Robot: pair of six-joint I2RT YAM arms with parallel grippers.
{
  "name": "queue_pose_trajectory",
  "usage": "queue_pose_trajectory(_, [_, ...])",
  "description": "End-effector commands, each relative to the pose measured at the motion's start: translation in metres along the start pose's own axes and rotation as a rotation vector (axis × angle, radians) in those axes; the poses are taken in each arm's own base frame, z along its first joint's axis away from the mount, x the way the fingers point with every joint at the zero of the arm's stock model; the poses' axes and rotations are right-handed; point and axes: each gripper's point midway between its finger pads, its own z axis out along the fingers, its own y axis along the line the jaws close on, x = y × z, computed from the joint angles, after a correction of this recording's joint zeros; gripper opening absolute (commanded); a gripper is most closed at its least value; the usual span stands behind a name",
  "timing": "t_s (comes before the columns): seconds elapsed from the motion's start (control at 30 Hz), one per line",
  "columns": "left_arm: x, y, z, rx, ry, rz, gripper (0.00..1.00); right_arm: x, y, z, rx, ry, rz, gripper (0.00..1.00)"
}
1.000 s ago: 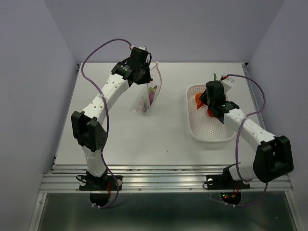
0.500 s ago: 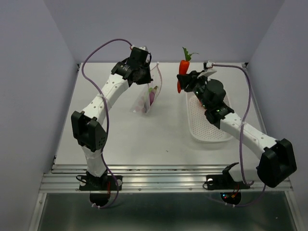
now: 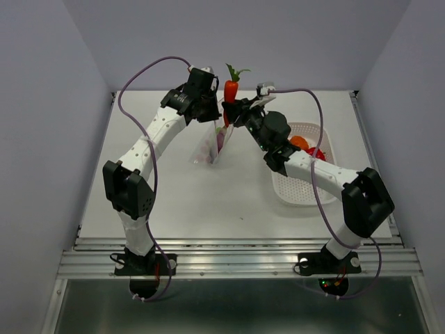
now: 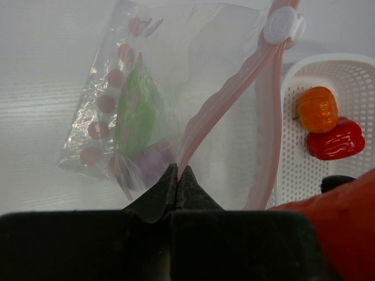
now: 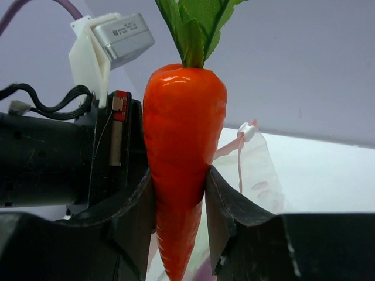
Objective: Place the food in the zip-top bag and seal the zipper
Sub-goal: Place the fake vegetable in the zipper food storage bag.
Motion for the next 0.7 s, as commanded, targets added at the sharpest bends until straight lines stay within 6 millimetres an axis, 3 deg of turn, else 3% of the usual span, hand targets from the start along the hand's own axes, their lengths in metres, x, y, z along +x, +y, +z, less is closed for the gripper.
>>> queue_pose_trajectory(0.0, [-0.027,-0.013,-0.02,0.046,-0.08,-0.02,0.0,-0.019,0.009,0.014,0.036,-0.103,-0.004,0.09])
queue_pose_trajectory(0.2, [-0.028,-0.012,-0.023,0.049,-0.085,-0.029,0.0,0.013,-0.005,0.009,0.114,-0.029,-0.047,0.09])
queue_pose_trajectory(0.23, [-0.028,-0.013,-0.023,0.049,-0.086,-0.03,0.0,0.025,-0.01,0.003,0.125,-0.002,-0.053,0.09])
queue_pose_trajectory(0.4, [-0.03,-0.01,-0.024,0.036,-0.091,-0.046,0.0,0.047,-0.026,-0.02,0.193,0.065,-0.052,0.09])
queue_pose_trajectory(0.67, [-0.039,-0.008,-0.025,0.032,-0.115,-0.082,0.0,0.072,-0.024,-0.053,0.167,0.187,-0.143,0.09])
